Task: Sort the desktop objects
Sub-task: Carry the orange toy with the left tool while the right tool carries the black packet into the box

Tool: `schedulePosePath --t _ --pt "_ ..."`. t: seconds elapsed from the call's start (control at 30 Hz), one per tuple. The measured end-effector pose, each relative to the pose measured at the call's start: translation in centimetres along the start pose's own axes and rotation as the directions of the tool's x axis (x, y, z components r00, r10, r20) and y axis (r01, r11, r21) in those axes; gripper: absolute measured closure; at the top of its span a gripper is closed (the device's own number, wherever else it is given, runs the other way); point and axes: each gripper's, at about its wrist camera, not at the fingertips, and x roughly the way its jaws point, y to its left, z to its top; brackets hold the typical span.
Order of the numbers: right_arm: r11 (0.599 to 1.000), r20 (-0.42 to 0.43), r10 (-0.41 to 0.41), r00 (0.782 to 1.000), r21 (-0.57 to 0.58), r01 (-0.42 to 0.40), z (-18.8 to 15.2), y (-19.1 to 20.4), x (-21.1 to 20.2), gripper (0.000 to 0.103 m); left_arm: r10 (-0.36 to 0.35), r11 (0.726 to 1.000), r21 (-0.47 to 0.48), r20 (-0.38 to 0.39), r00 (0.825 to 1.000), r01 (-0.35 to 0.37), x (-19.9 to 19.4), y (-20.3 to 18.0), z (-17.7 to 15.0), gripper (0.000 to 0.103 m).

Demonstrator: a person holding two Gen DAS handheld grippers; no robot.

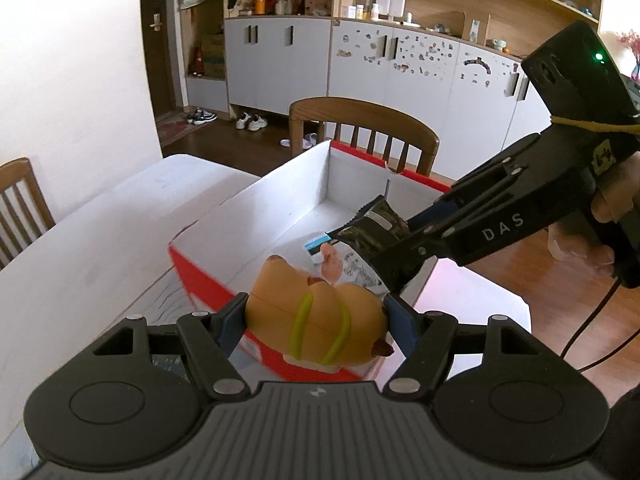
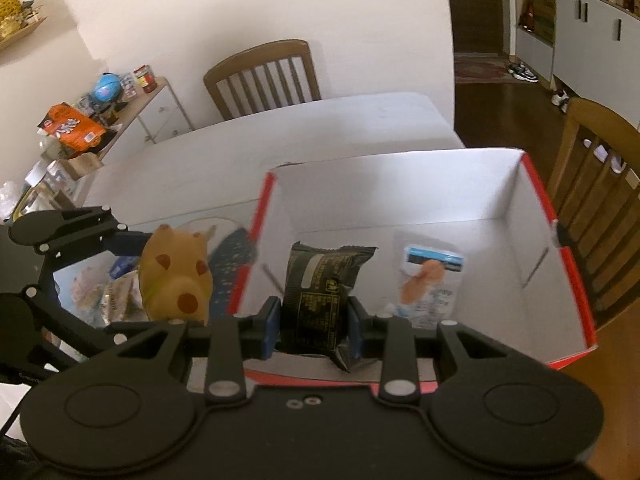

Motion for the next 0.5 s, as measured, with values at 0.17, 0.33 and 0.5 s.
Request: schedulePosePath --t 0.17,0.33,0.5 --pt "0.999 -0.004 -0.024 1.000 0.021 0.024 0.0 -2.4 0.1 0.070 -0.008 1.000 0.024 -0.018 1.000 0.009 2.7 -0.5 1.5 0.031" --pt "0.998 -0.010 -0.059 0.998 0.035 0.059 -0.1 -4.5 0.5 0.069 -0.016 0.999 0.033 -0.045 0.999 0.017 5.6 -0.8 2.8 0.031" --pt "0.995 -0.029 -0.089 0.996 0.035 0.090 -0.1 -6.2 1.4 0.070 -0.007 0.999 0.043 -0.089 0.996 0.010 8.7 -0.8 3.8 0.031"
